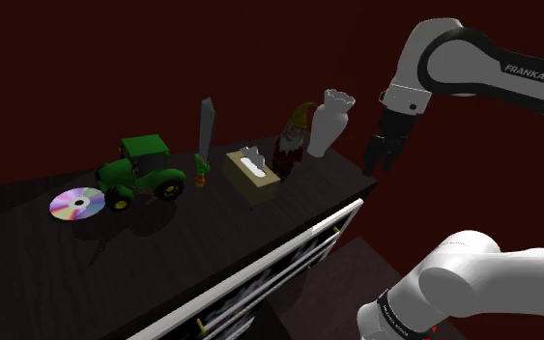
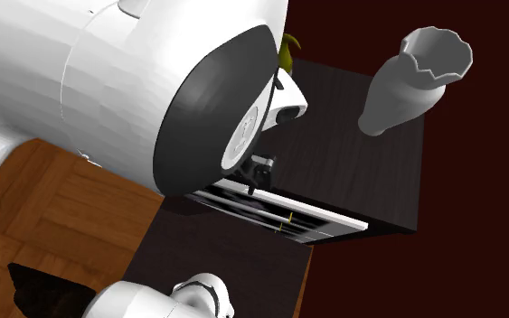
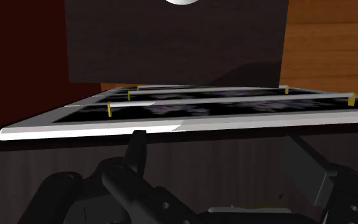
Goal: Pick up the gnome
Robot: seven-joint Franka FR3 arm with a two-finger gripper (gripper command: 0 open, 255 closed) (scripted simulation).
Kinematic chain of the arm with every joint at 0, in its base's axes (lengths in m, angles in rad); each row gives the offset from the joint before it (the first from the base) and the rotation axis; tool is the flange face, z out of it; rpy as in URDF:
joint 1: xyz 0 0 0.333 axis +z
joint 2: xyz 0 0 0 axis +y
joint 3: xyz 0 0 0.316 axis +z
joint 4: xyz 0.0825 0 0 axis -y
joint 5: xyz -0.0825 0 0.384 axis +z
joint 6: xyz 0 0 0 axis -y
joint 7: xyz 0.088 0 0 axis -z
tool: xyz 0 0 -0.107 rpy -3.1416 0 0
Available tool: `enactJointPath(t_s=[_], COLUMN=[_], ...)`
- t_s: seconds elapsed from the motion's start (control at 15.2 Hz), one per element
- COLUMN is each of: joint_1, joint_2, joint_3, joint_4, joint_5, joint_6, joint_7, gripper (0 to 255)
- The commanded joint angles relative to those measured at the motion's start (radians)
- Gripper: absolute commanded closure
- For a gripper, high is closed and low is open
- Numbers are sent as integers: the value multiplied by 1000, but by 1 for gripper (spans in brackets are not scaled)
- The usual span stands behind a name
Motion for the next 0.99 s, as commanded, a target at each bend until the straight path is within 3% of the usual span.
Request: enactJointPath(t_s=[0.0,0.92], joint_1=[0,-45], joint_2=[0,480], joint_3=[0,35], joint_4=[0,460], joint_5=[0,80], joint_6=[0,123], joint_7=[0,242], gripper=[0,0])
